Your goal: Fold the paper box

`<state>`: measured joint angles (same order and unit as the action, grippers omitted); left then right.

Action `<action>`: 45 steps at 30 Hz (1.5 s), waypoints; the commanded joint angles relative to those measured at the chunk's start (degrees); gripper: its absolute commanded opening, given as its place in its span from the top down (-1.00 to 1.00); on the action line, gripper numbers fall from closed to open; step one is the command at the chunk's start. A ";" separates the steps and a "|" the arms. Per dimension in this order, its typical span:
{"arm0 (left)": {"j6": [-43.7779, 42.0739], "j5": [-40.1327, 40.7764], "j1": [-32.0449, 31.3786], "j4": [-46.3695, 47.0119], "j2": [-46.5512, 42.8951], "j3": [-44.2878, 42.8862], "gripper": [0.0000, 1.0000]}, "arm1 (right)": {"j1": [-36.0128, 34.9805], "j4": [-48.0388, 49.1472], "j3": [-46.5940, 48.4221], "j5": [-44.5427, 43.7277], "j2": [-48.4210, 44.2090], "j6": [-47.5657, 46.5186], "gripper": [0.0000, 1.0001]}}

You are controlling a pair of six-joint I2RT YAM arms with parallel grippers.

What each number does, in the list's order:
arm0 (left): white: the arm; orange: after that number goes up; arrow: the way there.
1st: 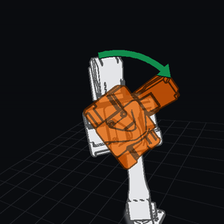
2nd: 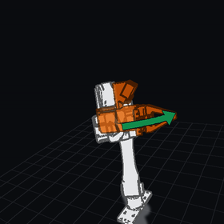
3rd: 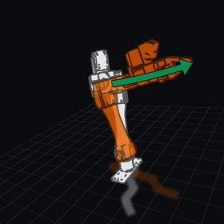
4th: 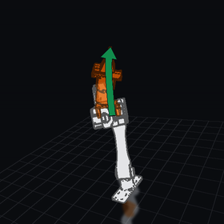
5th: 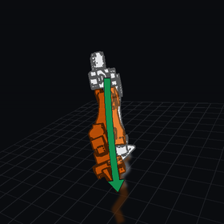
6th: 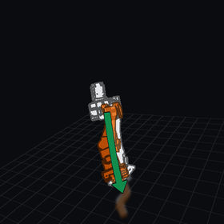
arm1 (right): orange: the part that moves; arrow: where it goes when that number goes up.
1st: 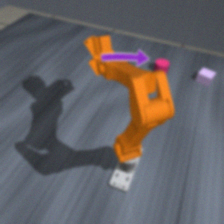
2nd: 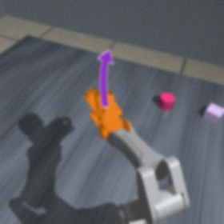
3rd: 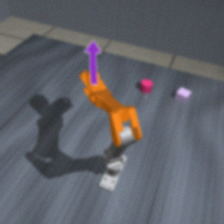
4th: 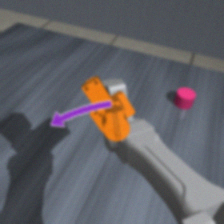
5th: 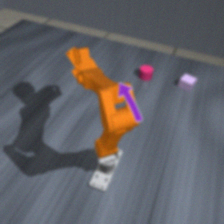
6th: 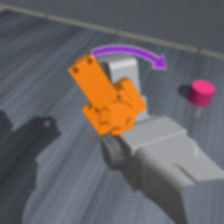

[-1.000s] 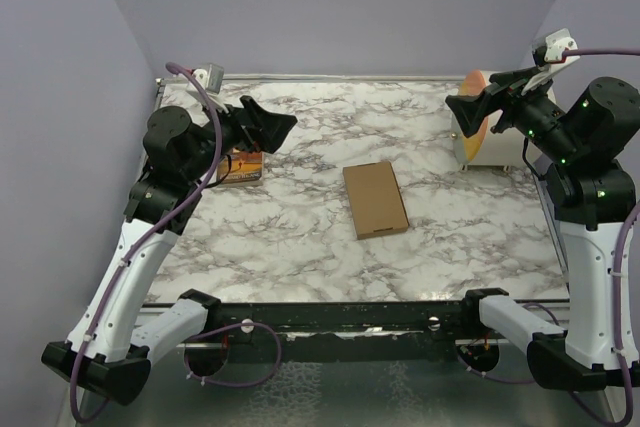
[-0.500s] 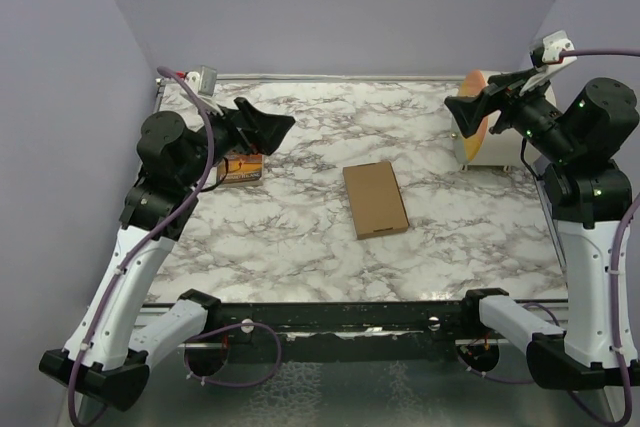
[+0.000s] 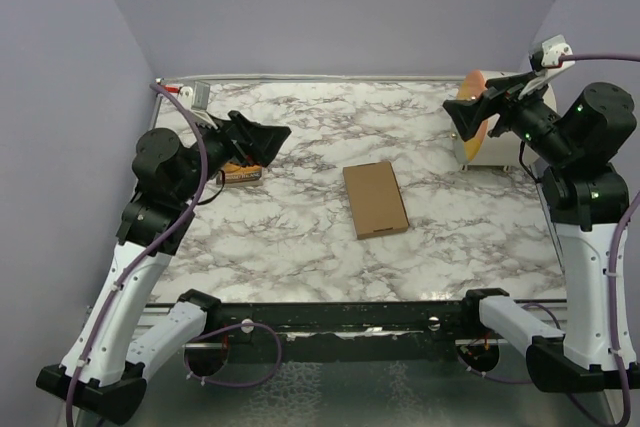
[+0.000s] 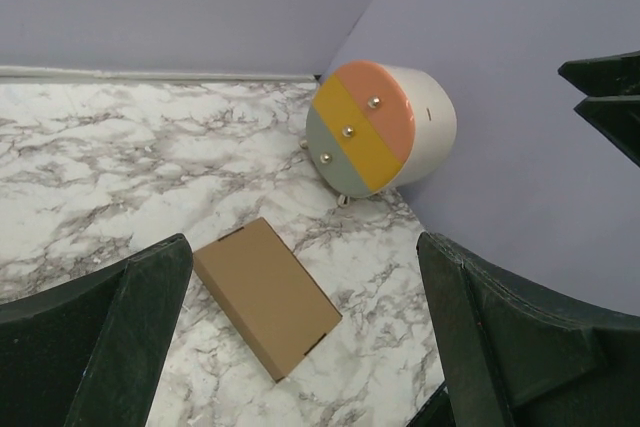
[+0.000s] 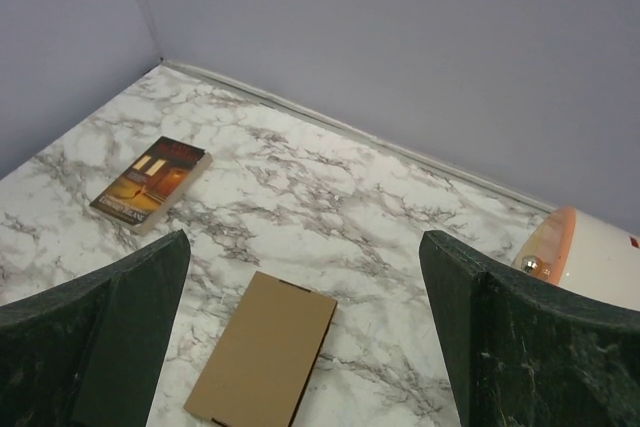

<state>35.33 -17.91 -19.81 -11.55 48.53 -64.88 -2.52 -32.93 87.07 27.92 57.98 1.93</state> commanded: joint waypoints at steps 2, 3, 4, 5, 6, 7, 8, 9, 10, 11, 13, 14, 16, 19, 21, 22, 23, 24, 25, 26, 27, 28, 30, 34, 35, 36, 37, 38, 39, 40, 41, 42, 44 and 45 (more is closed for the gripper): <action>0.35 0.11 0.32 2.83 -0.01 3.20 -0.98 | 0.33 1.97 -2.28 0.25 -1.84 0.44 -0.99; 0.09 0.07 0.37 2.88 -0.12 3.59 -0.98 | 0.40 2.05 -2.66 0.26 -1.94 0.41 -1.00; -0.11 0.30 0.32 2.92 -0.25 3.96 -0.98 | 0.41 2.10 -2.89 0.29 -1.98 0.43 -0.99; -0.23 0.41 0.36 2.98 -0.38 4.37 -0.98 | 0.45 2.15 -3.09 0.29 -1.93 0.44 -0.99; -0.37 0.42 0.37 3.15 -0.45 4.63 -0.98 | 0.50 2.23 -3.19 0.29 -1.84 0.50 -0.99; -0.50 0.49 0.37 3.25 -0.51 4.80 -0.98 | 0.50 2.25 -3.14 0.37 -1.89 0.49 -0.99; -0.63 0.55 0.31 3.33 -0.58 4.88 -0.98 | 0.50 2.25 -3.04 0.45 -1.88 0.48 -0.99; -0.88 0.45 0.36 3.62 -0.67 4.90 -0.98 | 0.50 2.37 -2.98 0.46 -2.02 0.51 -0.99; -1.22 0.47 0.35 3.89 -0.65 4.95 -0.98 | 0.50 2.49 -2.97 0.53 -2.09 0.59 -0.99; -1.42 0.58 0.38 4.19 -0.71 4.99 -0.98 | 0.50 2.68 -3.08 0.62 -2.27 0.61 -0.99; -2.02 0.43 0.33 4.93 -0.82 5.05 -0.98 | 0.48 3.16 -3.53 0.53 -2.65 0.46 -0.99; -2.16 0.47 0.37 5.27 -0.73 5.11 -0.98 | 0.50 3.48 -3.83 0.22 -2.90 0.36 -0.99; -2.57 0.32 0.33 5.37 -0.22 4.44 -0.98 | 0.50 4.06 -4.37 -0.55 -2.99 0.29 -0.99; -4.01 -0.07 0.35 4.52 1.08 2.71 -0.98 | 0.50 5.00 -4.99 -1.64 -2.95 0.23 -1.00; -4.68 -0.18 0.31 4.03 1.72 1.81 -0.98 | 0.50 5.44 -5.35 -1.99 -2.93 0.07 -0.99; -4.94 -0.27 0.36 4.03 1.83 1.65 -0.98 | 0.50 5.57 -5.47 -2.04 -2.98 0.02 -0.99; -5.19 -0.33 0.35 4.15 1.96 1.63 -0.98 | 0.50 5.73 -5.62 -2.08 -3.06 0.00 -0.99; -5.32 -0.49 0.36 4.30 2.04 1.60 -0.98 | 0.50 5.84 -5.65 -2.08 -3.13 0.02 -0.99; -5.45 -0.59 0.32 4.40 2.03 1.73 -0.98 | 0.50 5.93 -5.87 -2.08 -3.33 0.01 -1.00; -5.55 -0.81 0.34 4.63 2.02 1.93 -0.98 | 0.50 6.05 -6.06 -2.08 -3.44 0.00 -0.99; -5.66 -1.35 0.37 5.10 2.06 2.32 -0.98 | 0.50 6.33 -6.42 -2.08 -3.58 0.00 -0.99; -5.76 -1.71 0.32 5.60 2.02 2.80 -0.98 | 0.50 6.70 -6.92 -2.01 -3.76 0.09 -0.99; -6.17 -2.31 0.31 6.36 1.80 4.17 -0.98 | 0.48 7.74 -8.04 -1.75 -4.19 0.37 -0.99; -7.08 -2.54 0.32 6.04 1.98 5.55 -0.98 | 0.50 9.19 -9.68 -1.90 -4.65 1.04 -0.99; -7.38 -2.64 0.34 6.01 2.08 5.52 -0.98 | 0.50 9.34 -9.97 -1.95 -4.85 1.05 -0.99; -7.71 -2.61 0.32 5.93 2.29 5.48 -0.98 | 0.50 9.34 -10.18 -2.22 -4.92 1.01 -1.00; -7.93 -2.43 0.34 5.85 2.36 5.34 -0.98 | 0.50 9.29 -10.34 -2.44 -5.05 0.93 -0.99; -8.19 -2.23 0.35 5.80 2.47 5.30 -0.98 | 0.50 9.26 -10.48 -2.63 -5.03 0.82 -0.99; -8.33 -2.02 0.38 5.83 2.49 5.27 -0.98 | 0.50 9.23 -10.65 -2.80 -5.02 0.78 -0.99; -8.36 -1.81 0.31 5.82 2.45 5.48 -0.98 | 0.50 9.30 -10.80 -2.74 -4.93 0.71 -0.99; -8.17 -1.71 0.31 6.02 2.26 5.73 -0.98 | 0.50 9.31 -10.85 -2.64 -4.92 0.63 -0.99; -7.98 -1.66 0.31 6.32 1.87 6.20 -0.98 | 0.50 9.29 -10.92 -2.43 -4.85 0.66 -0.99; -7.54 -1.75 0.30 7.51 1.28 7.36 -0.98 | 0.50 9.32 -10.90 -2.03 -4.92 0.53 -0.99; -7.31 -1.70 0.33 7.94 0.99 7.73 -0.98 | 0.50 9.34 -10.92 -2.00 -4.92 0.64 -0.99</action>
<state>28.32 -18.92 -19.81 -6.44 51.05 -58.94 -2.50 -25.52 76.31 26.65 53.67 2.31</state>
